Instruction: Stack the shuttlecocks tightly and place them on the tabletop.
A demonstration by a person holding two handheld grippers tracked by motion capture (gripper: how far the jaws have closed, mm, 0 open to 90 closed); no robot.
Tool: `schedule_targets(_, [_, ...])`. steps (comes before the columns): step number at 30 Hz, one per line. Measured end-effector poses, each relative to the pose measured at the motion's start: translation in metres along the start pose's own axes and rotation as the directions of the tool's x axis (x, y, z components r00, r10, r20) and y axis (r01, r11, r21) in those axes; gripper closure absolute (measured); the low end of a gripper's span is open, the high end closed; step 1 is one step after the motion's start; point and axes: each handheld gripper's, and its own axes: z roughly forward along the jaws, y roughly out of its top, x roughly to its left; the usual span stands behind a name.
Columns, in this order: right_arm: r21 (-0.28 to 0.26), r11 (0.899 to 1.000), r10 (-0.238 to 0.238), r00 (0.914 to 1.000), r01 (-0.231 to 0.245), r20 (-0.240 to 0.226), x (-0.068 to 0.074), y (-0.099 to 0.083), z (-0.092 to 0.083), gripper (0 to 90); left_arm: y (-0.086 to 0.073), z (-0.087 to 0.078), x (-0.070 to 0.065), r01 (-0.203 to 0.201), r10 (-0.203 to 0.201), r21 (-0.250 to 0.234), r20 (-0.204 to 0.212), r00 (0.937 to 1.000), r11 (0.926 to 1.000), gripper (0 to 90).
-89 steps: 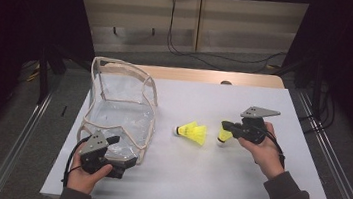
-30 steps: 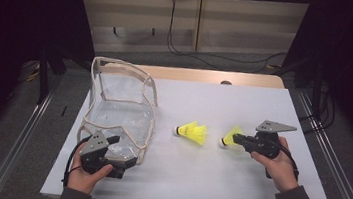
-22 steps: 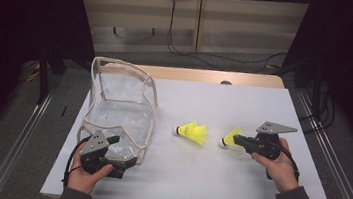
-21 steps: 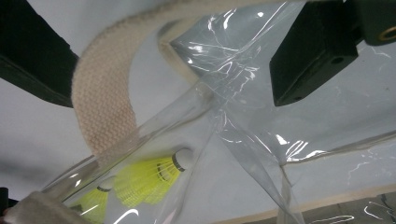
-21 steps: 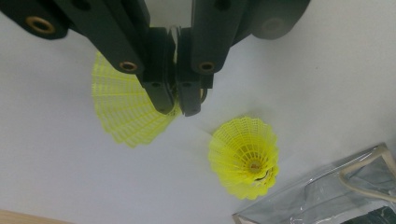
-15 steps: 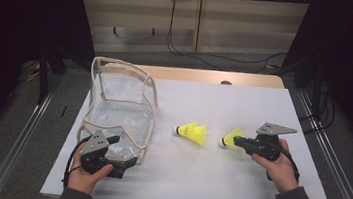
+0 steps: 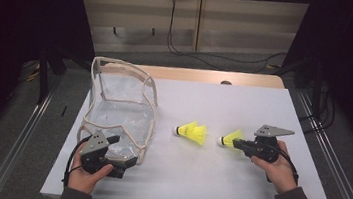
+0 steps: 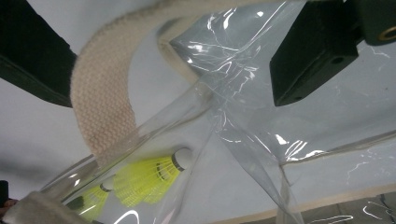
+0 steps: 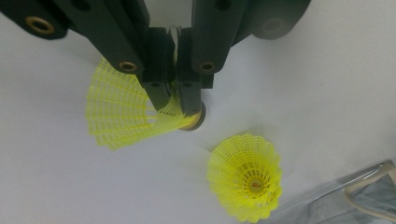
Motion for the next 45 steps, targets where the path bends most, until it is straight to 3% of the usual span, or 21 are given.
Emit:
schedule_targets(15, [0.022, 1.0, 0.001, 1.0, -0.001, 0.0, -0.0006, -0.0038, 0.0062, 84.8, 0.0011, -0.0005, -0.0015, 0.001, -0.001, 0.001, -0.002, 1.0, 1.0, 3.0])
schedule_targets(26, [0.04, 0.999, -0.02, 0.9997, 0.021, -0.012, 0.0006, -0.0048, 0.0091, 89.8, -0.0001, -0.0002, -0.0019, 0.002, -0.002, -0.008, 0.002, 1.0, 1.0, 3.0])
schedule_targets(45, [-0.003, 1.0, -0.005, 0.9996, 0.005, -0.029, 0.0025, -0.0007, 0.0041, 90.0, -0.0002, -0.0013, -0.0022, 0.002, -0.002, -0.003, 0.004, 1.0, 1.0, 3.0])
